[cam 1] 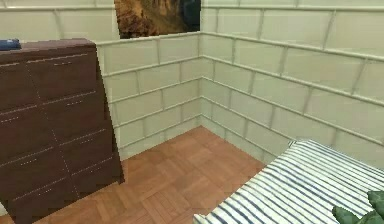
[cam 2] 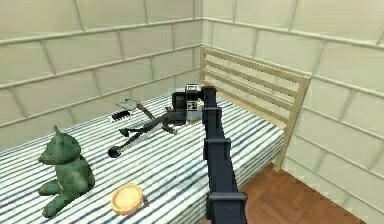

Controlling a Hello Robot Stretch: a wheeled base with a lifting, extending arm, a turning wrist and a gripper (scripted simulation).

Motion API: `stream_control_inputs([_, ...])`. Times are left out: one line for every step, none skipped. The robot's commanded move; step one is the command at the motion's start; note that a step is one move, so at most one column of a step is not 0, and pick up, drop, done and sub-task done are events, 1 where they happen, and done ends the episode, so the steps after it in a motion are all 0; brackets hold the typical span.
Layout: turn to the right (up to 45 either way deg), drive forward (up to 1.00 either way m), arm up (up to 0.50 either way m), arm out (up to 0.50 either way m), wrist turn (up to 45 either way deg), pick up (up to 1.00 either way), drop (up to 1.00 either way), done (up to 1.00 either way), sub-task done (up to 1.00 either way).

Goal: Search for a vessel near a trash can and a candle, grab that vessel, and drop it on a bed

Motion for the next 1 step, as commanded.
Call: stream_control_inputs([0.0,0.0,0.0,0.0,0.0,0.0,0.0,1.0,0.0])
